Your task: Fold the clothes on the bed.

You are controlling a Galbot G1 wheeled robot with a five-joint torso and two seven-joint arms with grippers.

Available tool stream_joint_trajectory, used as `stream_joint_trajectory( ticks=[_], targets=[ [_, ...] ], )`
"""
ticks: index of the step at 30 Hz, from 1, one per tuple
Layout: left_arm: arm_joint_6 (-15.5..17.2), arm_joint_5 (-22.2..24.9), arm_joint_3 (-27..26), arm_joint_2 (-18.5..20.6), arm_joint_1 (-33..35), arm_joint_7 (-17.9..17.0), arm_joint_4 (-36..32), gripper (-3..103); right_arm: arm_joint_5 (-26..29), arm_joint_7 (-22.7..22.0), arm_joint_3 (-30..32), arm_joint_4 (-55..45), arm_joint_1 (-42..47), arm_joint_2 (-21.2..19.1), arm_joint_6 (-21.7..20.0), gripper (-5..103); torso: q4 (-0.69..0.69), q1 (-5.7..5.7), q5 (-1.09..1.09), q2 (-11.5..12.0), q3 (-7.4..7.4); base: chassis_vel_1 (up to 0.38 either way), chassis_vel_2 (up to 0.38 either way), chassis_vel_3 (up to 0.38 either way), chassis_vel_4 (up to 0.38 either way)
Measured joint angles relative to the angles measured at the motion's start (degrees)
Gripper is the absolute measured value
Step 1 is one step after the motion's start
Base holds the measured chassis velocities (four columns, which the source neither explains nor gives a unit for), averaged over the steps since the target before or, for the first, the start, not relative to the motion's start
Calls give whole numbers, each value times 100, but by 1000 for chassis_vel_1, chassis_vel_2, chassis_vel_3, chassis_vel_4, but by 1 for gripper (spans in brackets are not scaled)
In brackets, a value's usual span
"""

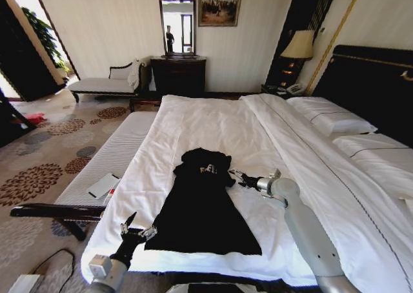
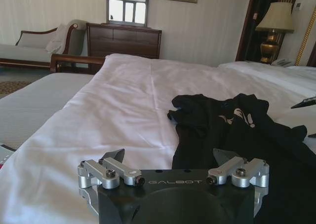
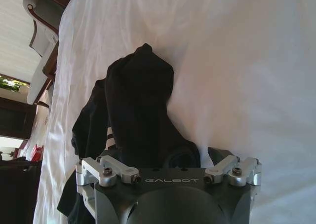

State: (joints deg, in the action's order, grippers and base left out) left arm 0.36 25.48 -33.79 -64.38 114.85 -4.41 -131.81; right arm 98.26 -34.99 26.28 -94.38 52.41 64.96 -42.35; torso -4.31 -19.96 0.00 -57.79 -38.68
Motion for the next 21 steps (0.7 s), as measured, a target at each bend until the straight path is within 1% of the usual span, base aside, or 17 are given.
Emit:
stream_joint_trajectory(
  ticks=[3, 4, 5, 7, 8, 10, 12, 14, 15, 17, 18, 19, 20, 21],
  targets=[
    [1, 4, -7, -4, 21, -1, -22, 100, -44, 9, -11, 56, 2, 28, 4, 97, 0, 0, 0, 0, 0, 0, 0, 0, 0],
    [1, 6, -16, -5, 29, -1, -23, 100, -81, 13, -23, 67, 15, 35, 6, 95, 0, 0, 0, 0, 0, 0, 0, 0, 0],
    [1, 6, -20, -6, 33, -2, -23, 100, -101, 14, -31, 67, 23, 39, 7, 95, 0, 0, 0, 0, 0, 0, 0, 0, 0],
    [1, 6, -27, -12, 37, -3, -23, 100, -157, 14, -58, 40, 45, 66, 10, 89, 0, 0, 0, 0, 0, 0, 0, 0, 0],
    [1, 6, -27, -12, 37, -3, -23, 100, -157, 14, -58, 40, 45, 66, 10, 89, 0, 0, 0, 0, 0, 0, 0, 0, 0],
    [1, 3, -26, -22, 37, -8, -24, 100, -220, 13, -84, 24, 46, 109, 12, 81, 0, 0, 0, 0, 0, 0, 0, 0, 0],
    [-1, 6, -29, -27, 39, -22, -58, 100, -307, 13, -95, 77, 42, 142, 13, 70, 0, 0, 0, 0, 1, 0, 0, 0, 0],
    [-2, 16, -42, -28, 40, -30, -72, 100, -345, 16, -98, 106, 39, 150, 14, 70, 0, 0, 0, 0, 1, 0, 0, 0, 0],
    [-2, 38, -69, -28, 44, -38, -81, 100, -385, 24, -102, 140, 29, 152, 15, 59, 0, 0, 0, 0, 0, 0, 0, 0, 0],
    [-2, 49, -80, -28, 45, -40, -82, 100, -403, 33, -105, 151, 23, 152, 16, 59, 0, 0, 0, 0, 0, 0, 0, 0, 0],
    [-3, 62, -85, -28, 45, -42, -82, 100, -433, 49, -113, 167, 12, 151, 16, 48, 0, 0, 0, 0, 0, 0, 0, 0, 0],
    [-4, 63, -83, -30, 43, -43, -77, 100, -474, 73, -122, 180, 6, 151, 17, 48, 0, 0, 1, 0, 0, 0, 0, 0, 0],
    [-5, 63, -77, -33, 40, -44, -71, 100, -498, 90, -127, 189, 6, 151, 18, 43, 0, 0, 0, 0, 0, 0, 0, 0, 0],
    [-5, 63, -77, -33, 40, -44, -71, 100, -498, 90, -127, 189, 6, 151, 18, 43, 0, 0, 0, 0, 0, 0, 0, 0, 0]
  ],
)
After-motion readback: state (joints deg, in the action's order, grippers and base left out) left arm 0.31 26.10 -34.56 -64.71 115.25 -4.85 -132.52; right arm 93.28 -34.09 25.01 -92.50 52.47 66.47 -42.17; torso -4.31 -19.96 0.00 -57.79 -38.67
